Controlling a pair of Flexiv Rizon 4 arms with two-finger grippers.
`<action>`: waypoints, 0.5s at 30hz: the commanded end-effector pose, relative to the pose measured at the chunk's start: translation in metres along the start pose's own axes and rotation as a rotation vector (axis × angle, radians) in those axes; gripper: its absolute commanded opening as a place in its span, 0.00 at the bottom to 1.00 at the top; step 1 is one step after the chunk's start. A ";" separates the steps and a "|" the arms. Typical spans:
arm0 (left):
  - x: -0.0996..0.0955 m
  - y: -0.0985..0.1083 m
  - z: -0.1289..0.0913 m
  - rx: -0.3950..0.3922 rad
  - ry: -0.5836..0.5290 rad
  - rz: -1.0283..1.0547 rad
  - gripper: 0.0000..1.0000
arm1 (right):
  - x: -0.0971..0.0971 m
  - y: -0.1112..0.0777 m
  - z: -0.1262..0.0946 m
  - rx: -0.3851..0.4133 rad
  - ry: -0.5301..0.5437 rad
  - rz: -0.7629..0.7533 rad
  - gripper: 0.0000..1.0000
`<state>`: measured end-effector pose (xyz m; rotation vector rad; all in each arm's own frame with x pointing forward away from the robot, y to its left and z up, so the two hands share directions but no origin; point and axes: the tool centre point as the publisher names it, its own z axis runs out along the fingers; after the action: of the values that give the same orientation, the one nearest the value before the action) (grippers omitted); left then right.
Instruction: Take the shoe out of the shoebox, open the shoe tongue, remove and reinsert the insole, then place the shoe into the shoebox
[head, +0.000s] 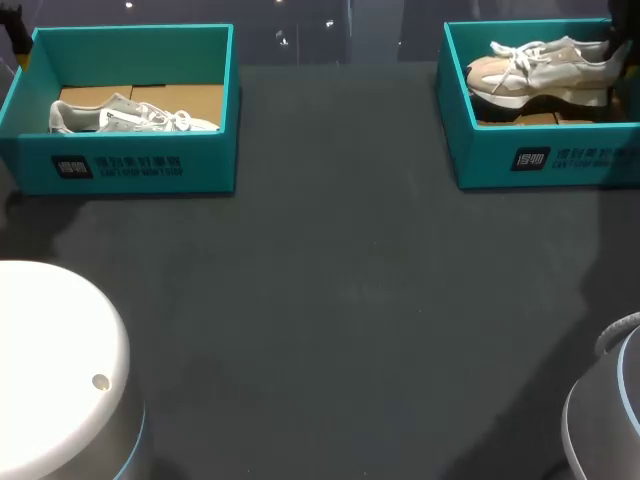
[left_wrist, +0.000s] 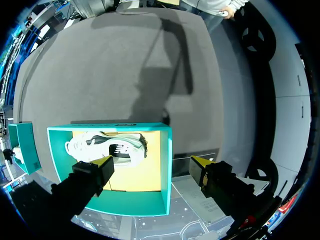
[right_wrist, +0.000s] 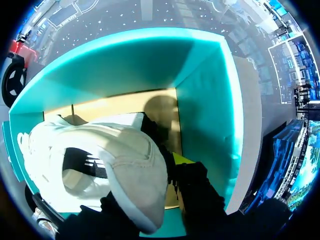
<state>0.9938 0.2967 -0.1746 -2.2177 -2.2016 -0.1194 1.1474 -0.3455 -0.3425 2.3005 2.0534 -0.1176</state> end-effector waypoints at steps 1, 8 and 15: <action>0.000 0.000 0.000 0.001 0.001 0.001 1.00 | -0.002 0.003 -0.007 -0.005 0.008 0.004 0.00; 0.000 0.000 0.000 0.001 0.001 0.001 1.00 | -0.006 0.006 -0.022 -0.029 0.015 0.014 0.00; 0.000 0.000 0.000 0.001 0.001 0.001 1.00 | -0.009 0.007 -0.048 -0.044 0.022 0.030 0.00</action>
<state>0.9938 0.2967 -0.1746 -2.2176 -2.2015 -0.1194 1.1585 -0.3511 -0.3088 2.3140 2.0125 -0.0452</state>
